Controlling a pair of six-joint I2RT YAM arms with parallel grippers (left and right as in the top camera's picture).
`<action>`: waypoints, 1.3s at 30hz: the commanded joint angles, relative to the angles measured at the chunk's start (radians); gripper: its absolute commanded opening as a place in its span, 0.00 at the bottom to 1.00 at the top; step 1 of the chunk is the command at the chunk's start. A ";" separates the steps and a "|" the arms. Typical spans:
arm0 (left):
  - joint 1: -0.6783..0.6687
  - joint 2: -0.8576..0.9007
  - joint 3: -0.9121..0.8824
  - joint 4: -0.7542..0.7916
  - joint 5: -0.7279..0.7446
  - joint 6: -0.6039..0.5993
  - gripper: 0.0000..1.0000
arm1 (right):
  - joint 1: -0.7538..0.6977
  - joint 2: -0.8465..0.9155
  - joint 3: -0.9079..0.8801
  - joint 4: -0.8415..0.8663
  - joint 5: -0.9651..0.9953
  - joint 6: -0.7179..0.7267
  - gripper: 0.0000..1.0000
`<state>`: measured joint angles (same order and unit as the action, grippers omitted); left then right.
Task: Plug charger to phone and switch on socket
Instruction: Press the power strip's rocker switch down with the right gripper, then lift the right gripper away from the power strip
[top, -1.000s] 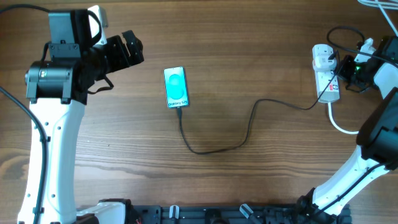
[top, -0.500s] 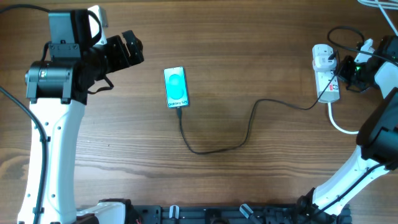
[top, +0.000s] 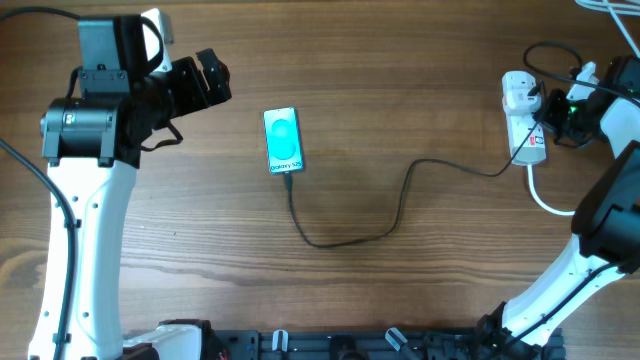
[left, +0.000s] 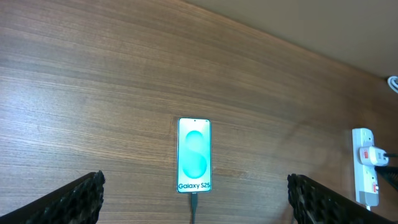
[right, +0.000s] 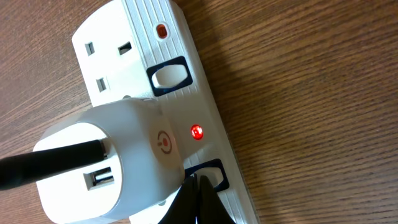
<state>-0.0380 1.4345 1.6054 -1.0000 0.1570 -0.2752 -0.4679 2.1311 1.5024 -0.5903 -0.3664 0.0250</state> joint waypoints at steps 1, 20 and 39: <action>0.000 0.006 0.001 0.000 -0.002 0.005 1.00 | 0.045 0.027 -0.026 -0.025 -0.045 0.005 0.04; 0.000 0.006 0.001 0.000 -0.002 0.005 1.00 | -0.087 -0.244 0.024 -0.081 0.065 0.211 0.04; 0.000 0.006 0.001 0.000 -0.002 0.005 1.00 | 0.543 -0.770 0.024 -0.506 0.159 0.069 0.04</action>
<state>-0.0380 1.4345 1.6054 -1.0027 0.1574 -0.2752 -0.0433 1.3685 1.5158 -1.0554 -0.3889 0.0513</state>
